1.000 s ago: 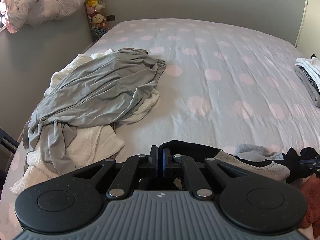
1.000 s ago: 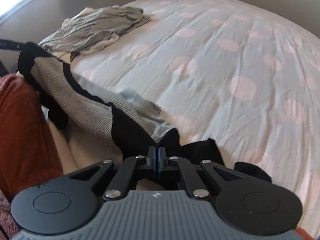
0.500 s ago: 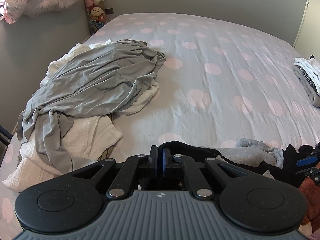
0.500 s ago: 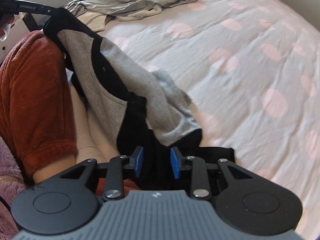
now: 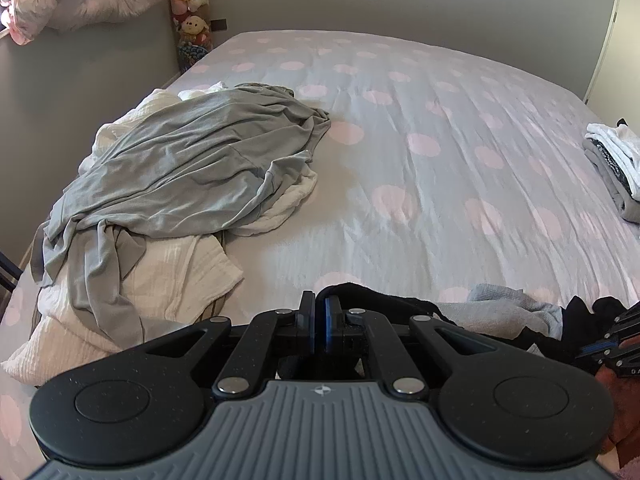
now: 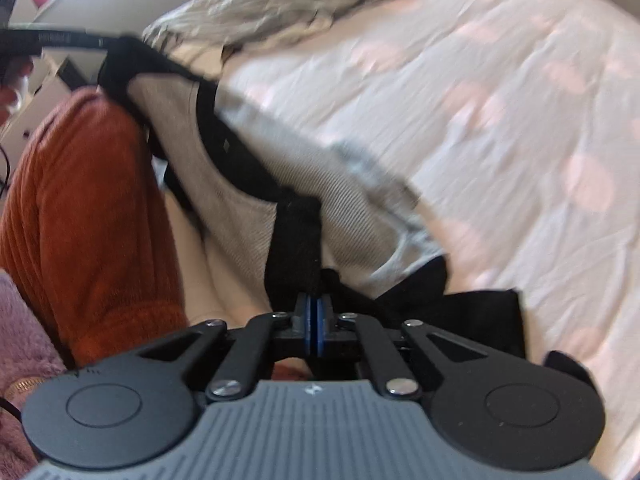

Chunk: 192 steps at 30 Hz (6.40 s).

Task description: Fold clothes

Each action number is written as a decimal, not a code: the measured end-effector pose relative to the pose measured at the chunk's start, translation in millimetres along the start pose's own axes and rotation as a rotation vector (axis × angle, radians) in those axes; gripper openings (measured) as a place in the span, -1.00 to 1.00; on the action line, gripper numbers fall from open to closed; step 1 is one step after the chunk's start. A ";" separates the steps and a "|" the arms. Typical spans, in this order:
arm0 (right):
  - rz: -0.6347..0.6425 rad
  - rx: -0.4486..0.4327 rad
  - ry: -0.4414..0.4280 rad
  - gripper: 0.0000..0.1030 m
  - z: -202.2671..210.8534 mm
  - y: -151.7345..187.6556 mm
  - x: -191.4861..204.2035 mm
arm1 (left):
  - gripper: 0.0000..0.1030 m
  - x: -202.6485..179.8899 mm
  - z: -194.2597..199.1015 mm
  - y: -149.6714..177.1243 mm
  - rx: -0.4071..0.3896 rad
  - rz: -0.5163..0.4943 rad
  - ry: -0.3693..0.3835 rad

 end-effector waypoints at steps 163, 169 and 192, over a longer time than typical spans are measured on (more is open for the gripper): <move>-0.797 0.114 0.845 -0.88 83.3 94.8 -355.5 | -0.04 -103.6 -151.9 -21.0 0.181 0.149 0.241; -0.800 0.147 0.771 -0.79 61.4 94.9 -338.1 | -0.04 -101.7 -157.0 -19.9 0.206 0.170 0.261; -0.898 -0.433 0.150 0.23 22.3 10.6 -199.2 | -0.02 -101.4 -156.3 -16.4 0.228 0.220 0.336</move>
Point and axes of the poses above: each gripper's, at about its wrist camera, not at the fingertips, and z roughly against the way its jaws point, x to its left, y to its underside, the point moved 9 cm from there along -z, roughly the way its jaws point, and after that the axes turned 11 degrees about x, right-handed, at the moved point
